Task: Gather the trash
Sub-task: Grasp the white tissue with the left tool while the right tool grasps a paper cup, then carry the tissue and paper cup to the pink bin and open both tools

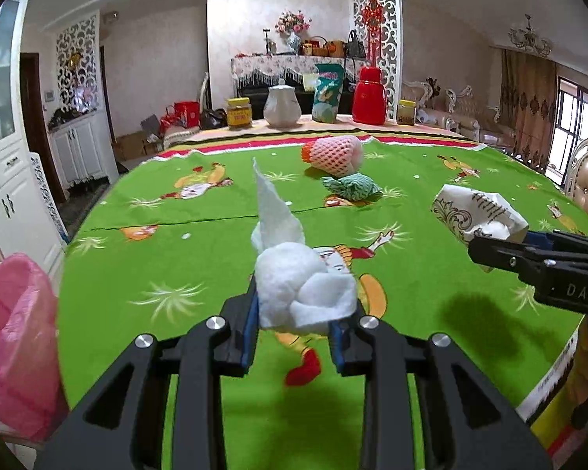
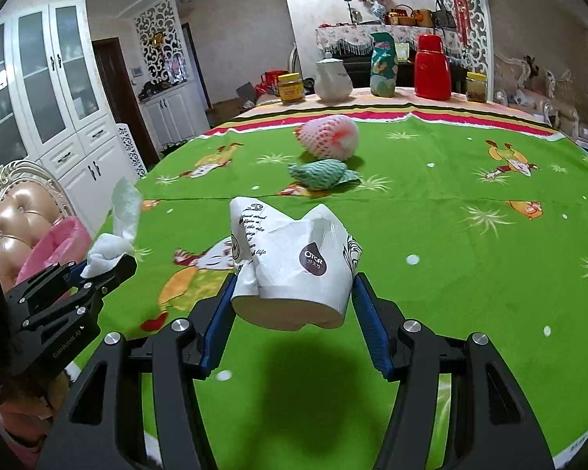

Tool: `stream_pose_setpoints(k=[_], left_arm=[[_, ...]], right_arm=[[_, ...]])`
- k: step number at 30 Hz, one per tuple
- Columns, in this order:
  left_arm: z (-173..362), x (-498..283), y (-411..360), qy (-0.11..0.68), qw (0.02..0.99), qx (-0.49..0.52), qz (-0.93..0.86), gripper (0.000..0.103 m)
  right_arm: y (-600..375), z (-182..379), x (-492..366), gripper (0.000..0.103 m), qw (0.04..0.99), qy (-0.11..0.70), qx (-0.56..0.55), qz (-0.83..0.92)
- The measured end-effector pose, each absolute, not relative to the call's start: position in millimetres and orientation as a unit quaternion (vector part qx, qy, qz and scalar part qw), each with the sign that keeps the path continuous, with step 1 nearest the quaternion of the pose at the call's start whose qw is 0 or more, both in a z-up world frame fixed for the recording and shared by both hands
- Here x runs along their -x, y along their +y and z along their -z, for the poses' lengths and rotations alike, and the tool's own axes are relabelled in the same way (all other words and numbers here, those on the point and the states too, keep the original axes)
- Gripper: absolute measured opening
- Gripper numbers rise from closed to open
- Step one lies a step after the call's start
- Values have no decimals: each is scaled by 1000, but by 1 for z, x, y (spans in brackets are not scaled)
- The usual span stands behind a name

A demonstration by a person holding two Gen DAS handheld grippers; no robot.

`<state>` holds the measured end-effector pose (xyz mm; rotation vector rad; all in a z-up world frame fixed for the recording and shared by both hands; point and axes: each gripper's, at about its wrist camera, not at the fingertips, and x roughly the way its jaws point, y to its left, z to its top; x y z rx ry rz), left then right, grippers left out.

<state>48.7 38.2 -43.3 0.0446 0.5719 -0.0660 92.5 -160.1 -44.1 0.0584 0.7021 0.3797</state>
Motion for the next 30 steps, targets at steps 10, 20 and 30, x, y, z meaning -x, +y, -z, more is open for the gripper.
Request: stream_pose_setpoints(k=[10,20,30], left_arm=[[41,-14,60,264,964,-22,15,29],[37,8,90,251,968,-9,-14,29],[28,19,124,226,972,-7,-57,30]], right_arm=[[-134,42,-71,57,920,330,-19,-212],[-99,36,-60,57,917,310,6,-250],[-54,28,-62,57,909,295,21,-294]])
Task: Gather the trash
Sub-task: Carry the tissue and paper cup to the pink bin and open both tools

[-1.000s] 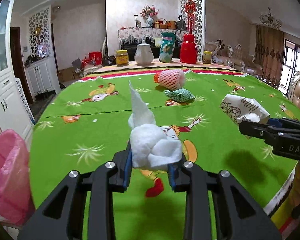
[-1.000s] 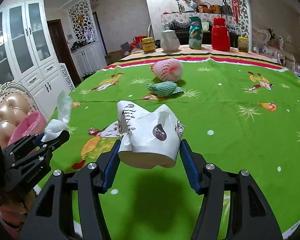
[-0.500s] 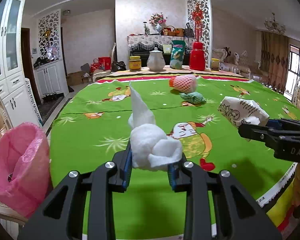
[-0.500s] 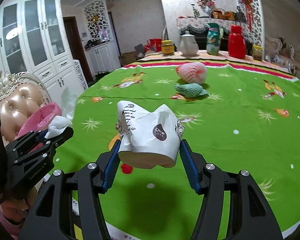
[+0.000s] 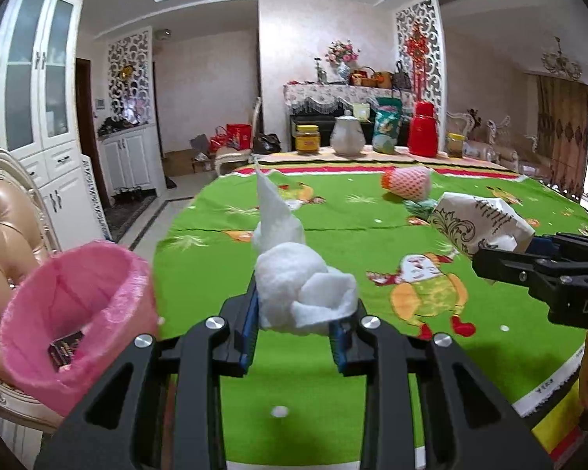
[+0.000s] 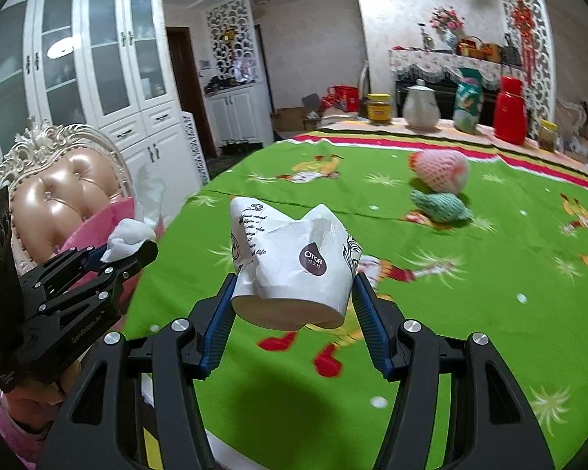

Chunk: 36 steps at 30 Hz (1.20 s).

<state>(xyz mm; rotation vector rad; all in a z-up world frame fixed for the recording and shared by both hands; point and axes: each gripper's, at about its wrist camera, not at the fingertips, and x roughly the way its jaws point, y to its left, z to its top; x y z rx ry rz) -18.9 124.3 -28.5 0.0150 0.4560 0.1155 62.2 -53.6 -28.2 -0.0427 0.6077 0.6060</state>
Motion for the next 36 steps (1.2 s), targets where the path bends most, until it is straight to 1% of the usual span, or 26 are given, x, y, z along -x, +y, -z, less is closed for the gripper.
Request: stream_pose_setpoints(k=[7,20,26,30,36], left_arm=[[20,32,164,215,972,3,-99,30],[15,68,260,205,958,46,-197,31],[23,84,307,220,946,68,-229,31],[30,81,328,232,939,78,-242,31],[40,80,356,248,930,93,-254,31]], right_arm=[[-11,21,-62,57,897,284,42,-337],[90,10,-62,57,864,270,84,-416],[129,5,-63,57,850,266,92,-446],[164,5,-67,57,836,266,104,-469],[215,13,-80,57,813,284,117,-495]])
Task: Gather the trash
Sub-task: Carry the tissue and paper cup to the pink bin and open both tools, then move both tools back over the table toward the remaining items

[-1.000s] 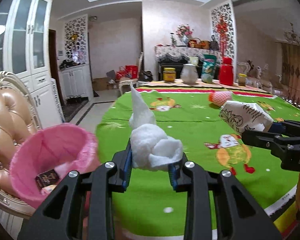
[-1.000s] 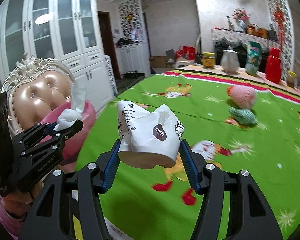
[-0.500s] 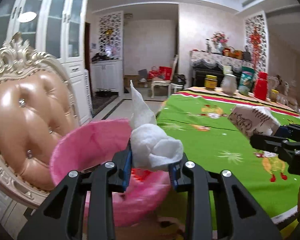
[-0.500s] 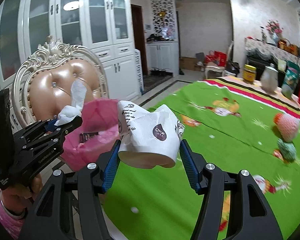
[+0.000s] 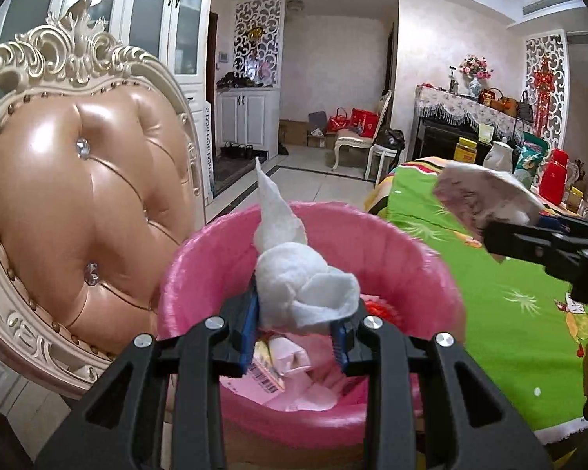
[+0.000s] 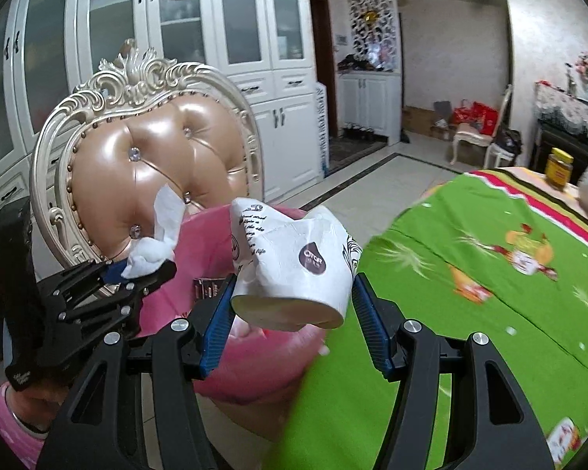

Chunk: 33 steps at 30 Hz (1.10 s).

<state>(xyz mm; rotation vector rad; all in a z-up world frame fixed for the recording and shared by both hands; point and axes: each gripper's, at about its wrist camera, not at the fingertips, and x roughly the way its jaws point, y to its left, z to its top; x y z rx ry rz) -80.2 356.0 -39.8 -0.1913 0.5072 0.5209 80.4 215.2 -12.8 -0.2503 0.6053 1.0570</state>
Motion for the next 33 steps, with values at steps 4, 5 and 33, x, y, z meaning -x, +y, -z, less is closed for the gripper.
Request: stream_pose_setpoints(k=[4,5,33], left_arm=[[44,79,363,256,927,93,-259,32],[45,79,366,257,926,96,-261,32],[34,6,228,268,954,31,-132,98]], right_arm=[[240,14,-93,56,803,293,112,-506],[245,14,-96,56,802,294,110,-508],[20,42,-182,75,885,353,34,-303]])
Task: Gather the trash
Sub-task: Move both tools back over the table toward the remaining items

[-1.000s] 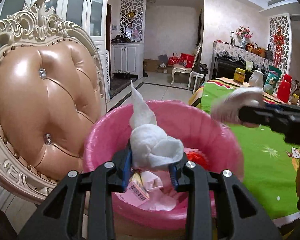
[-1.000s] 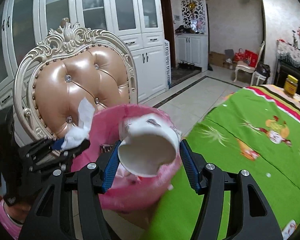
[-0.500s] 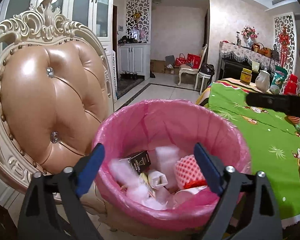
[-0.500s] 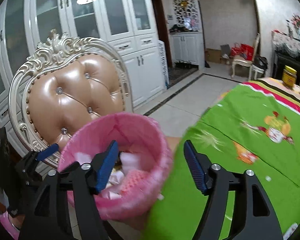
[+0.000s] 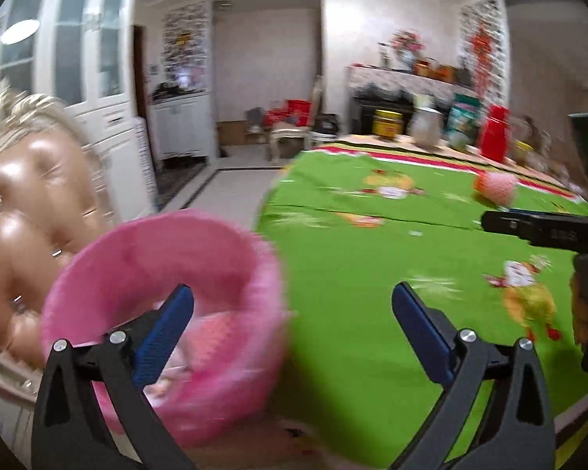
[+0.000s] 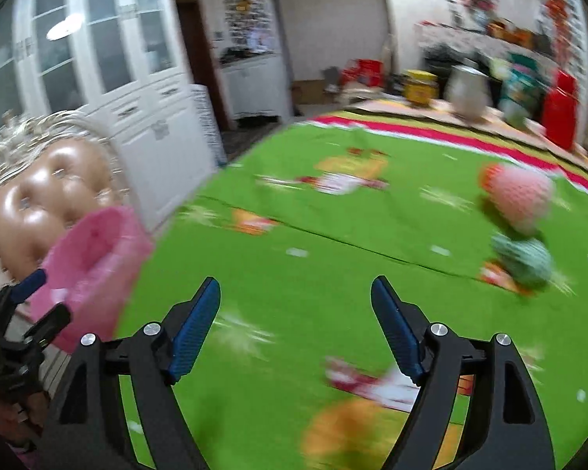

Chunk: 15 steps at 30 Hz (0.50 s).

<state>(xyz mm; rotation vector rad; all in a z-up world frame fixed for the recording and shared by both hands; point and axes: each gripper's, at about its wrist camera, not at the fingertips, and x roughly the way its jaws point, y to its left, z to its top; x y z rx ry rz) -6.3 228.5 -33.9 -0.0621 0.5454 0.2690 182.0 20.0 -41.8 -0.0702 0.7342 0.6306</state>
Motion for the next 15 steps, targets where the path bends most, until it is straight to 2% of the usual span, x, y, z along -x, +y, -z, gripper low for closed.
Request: stream_pose_setpoints(k=[9,15], left_arm=[[42,-58,149,296,953,13,-56,98],[48,-85,118,312,949,7,-41,98]], right_arm=[[-84,60,-223,75,903,384,6,-191],[-113,74,-235,78,902,399,-9,-163]])
